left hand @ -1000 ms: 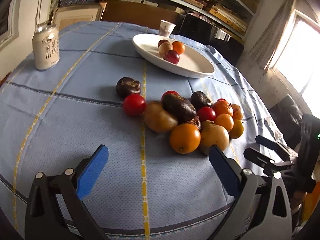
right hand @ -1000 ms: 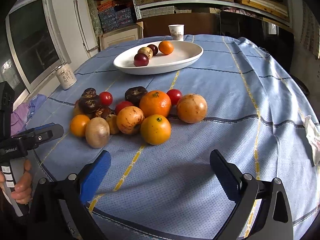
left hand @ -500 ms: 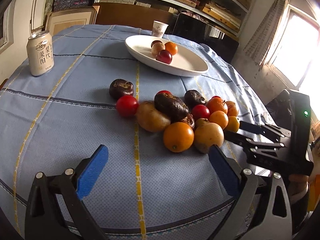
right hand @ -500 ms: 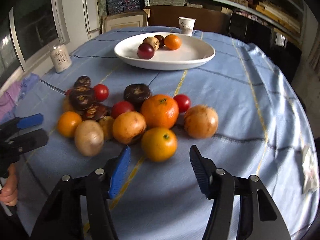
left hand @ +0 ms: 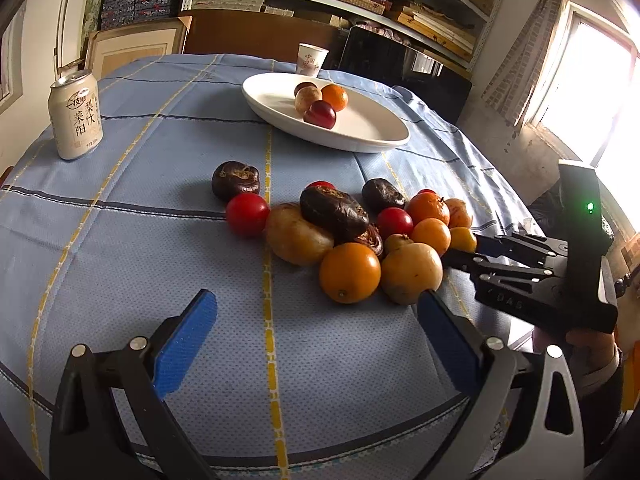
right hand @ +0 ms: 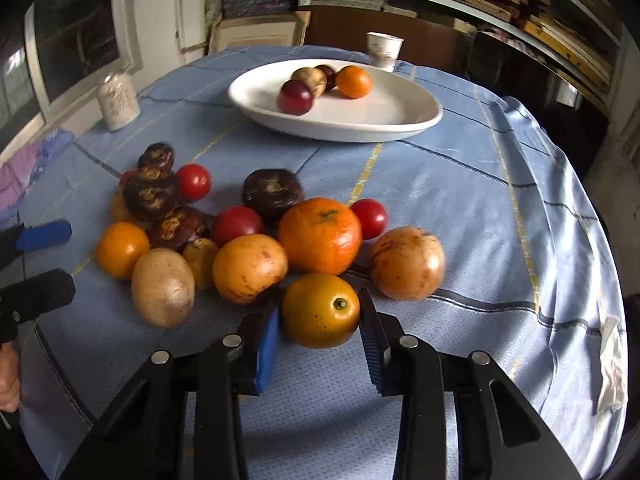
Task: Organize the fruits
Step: 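Grasp a yellow-orange fruit with the right tool while the left tool grasps a small orange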
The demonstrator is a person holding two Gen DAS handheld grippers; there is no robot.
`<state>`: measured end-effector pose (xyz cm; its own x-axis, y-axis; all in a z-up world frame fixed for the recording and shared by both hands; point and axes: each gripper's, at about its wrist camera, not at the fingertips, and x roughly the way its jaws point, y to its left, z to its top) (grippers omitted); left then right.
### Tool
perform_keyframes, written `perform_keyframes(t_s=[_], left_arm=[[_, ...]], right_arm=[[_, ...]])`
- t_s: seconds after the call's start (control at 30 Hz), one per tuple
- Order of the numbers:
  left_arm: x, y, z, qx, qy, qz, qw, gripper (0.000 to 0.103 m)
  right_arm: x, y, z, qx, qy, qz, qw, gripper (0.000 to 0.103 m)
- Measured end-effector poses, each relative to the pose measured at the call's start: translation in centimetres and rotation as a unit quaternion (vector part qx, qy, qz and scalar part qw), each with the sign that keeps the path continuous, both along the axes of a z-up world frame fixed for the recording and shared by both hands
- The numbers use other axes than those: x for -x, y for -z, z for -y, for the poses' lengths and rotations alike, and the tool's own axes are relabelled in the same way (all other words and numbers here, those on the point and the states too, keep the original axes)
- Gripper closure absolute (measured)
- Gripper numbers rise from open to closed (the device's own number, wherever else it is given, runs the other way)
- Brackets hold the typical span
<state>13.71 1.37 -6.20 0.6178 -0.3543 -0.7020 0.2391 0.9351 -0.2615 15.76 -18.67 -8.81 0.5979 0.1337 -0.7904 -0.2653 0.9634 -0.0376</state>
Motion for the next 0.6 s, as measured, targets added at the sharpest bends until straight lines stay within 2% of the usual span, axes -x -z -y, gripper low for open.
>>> perform_keyframes(t_s=[0.13,0.27,0.33,0.4,0.47,0.6], left_arm=[[-0.1,0.1,0.1,0.007,0.007,-0.006,0.9999,0.004],[-0.2,0.1,0.3,0.008,0.018,-0.005,0.9998,0.006],[-0.3,0.2,0.6,0.000,0.020,-0.006,0.9998,0.019],[-0.6,0.5,1.1,-0.016,0.023,-0.015,0.9995,0.038],[-1.0,0.9,1.7,-0.032,0.025,-0.028,0.9988,0.052],[-1.3,0.9,1.8,-0.034,0.020,-0.027,0.9989,0.053]], right_arm=[[0.9,-0.8,2.7,-0.086,0.024,0.008,0.996,0.066],[1.9,-0.6,4.7,-0.134,0.050,-0.002,0.990,0.066],[2.6,-0.5,5.2,-0.138,0.055,0.000,0.989,0.066],[3.1,-0.2,5.3,-0.138,0.055,0.000,0.989,0.066],[3.5,0.1,5.1,-0.129,0.054,0.001,0.990,0.066],[4.1,-0.3,4.9,-0.135,0.033,0.017,0.990,0.066]])
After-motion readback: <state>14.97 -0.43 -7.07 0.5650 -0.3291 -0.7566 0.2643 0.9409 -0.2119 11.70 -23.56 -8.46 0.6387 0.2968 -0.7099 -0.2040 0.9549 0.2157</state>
